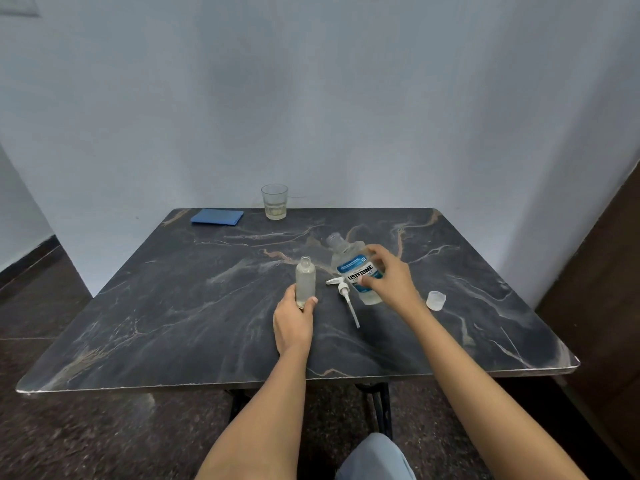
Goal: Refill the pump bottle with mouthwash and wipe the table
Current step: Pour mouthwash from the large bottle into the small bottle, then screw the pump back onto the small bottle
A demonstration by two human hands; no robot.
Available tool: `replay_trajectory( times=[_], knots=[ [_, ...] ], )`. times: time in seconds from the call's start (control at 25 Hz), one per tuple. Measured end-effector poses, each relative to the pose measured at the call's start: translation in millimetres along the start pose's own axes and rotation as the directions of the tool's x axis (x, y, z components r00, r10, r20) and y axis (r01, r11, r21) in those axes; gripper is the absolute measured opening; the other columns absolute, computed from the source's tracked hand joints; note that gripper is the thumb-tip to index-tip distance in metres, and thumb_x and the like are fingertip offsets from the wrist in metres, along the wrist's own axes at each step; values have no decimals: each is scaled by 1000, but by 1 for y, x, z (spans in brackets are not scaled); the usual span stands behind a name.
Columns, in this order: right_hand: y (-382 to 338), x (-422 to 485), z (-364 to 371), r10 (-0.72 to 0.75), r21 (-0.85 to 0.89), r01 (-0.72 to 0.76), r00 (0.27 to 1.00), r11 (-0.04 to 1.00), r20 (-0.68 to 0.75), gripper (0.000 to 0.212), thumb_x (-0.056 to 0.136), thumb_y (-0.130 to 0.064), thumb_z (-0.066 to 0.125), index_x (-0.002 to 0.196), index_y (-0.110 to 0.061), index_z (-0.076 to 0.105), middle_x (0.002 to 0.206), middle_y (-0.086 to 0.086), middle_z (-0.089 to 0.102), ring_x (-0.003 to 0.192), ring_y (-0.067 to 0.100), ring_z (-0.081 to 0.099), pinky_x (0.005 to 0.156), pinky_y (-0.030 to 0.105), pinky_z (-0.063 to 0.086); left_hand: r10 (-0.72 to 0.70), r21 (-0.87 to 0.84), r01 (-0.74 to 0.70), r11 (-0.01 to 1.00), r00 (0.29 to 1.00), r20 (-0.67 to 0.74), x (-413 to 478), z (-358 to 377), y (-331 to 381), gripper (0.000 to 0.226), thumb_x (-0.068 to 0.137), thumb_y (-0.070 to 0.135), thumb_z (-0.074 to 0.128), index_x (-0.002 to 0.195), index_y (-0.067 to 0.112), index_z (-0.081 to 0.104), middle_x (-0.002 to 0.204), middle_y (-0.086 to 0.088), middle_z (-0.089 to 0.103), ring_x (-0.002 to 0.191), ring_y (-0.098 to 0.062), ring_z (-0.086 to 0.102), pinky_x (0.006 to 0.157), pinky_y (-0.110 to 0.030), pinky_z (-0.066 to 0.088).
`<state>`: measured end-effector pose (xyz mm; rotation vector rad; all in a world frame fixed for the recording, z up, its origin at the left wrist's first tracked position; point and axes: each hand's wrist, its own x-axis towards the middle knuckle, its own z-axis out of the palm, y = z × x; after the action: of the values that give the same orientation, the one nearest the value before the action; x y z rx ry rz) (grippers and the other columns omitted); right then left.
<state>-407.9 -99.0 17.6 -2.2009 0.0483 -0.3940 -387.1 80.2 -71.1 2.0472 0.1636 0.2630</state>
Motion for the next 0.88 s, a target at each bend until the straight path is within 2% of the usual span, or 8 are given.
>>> replay_trajectory(
  times=[0.12,0.28,0.44,0.52,0.68,0.76,0.84,0.88],
  knots=[
    [27,-7,-1,69,202,-55,996,978,-61,49,76,-3,73,115,-26,53,107,-1,68,97,14,66,90,36,55,18,-1,-18,1000,1000,-5,1,0,-2,39,91,31,64,127,22,54,109,-1,67,100,-21,60,90,-42,49],
    [58,-11,-4,85,308,-54,993,950,-86,54,84,-5,67,115,-43,45,120,-3,62,112,14,61,100,42,49,30,-5,-30,1000,1000,-5,-1,1,0,40,91,29,64,128,20,54,109,-3,66,100,-22,60,89,-40,48],
    [72,-11,-7,114,422,-84,993,902,-45,51,89,-2,61,128,-26,39,127,0,58,119,14,57,104,44,46,18,-15,-18,1000,1000,-2,-2,0,3,40,91,29,65,129,20,54,109,-2,66,99,-20,59,89,-38,48],
    [77,-10,-7,111,413,-95,994,906,-16,53,90,-4,60,133,-20,34,128,-2,57,120,13,56,105,44,45,14,-15,-14,1000,1000,1,-2,-1,4,40,91,29,64,128,20,54,109,-2,66,99,-20,59,89,-38,47],
    [78,-11,-6,132,357,-124,991,926,4,58,90,-8,61,137,-25,31,126,-9,57,119,10,55,107,43,44,12,-12,-12,1000,1000,5,-4,-2,5,39,92,29,64,128,20,53,108,0,65,100,-21,60,90,-40,49],
    [70,-15,-9,136,323,-128,991,938,-3,66,88,-6,63,142,-20,28,130,-8,53,118,8,53,108,38,42,13,-14,-13,1000,1000,5,-5,-2,6,38,92,29,64,127,20,54,106,0,66,99,-21,61,89,-40,49],
    [54,-24,-13,142,246,-123,988,961,-60,73,87,-6,65,146,-15,23,135,-7,46,120,6,46,107,27,36,13,-8,-13,1000,1000,3,-5,-2,6,38,92,30,64,127,20,53,106,0,66,97,-20,60,88,-40,49],
    [46,-32,-13,127,177,-100,980,979,-153,72,86,-6,65,146,-12,24,136,-6,43,123,7,42,106,24,33,14,-5,-14,1000,1000,4,-4,-2,6,38,92,30,64,127,20,53,106,0,66,97,-19,60,88,-39,49]
  ],
)
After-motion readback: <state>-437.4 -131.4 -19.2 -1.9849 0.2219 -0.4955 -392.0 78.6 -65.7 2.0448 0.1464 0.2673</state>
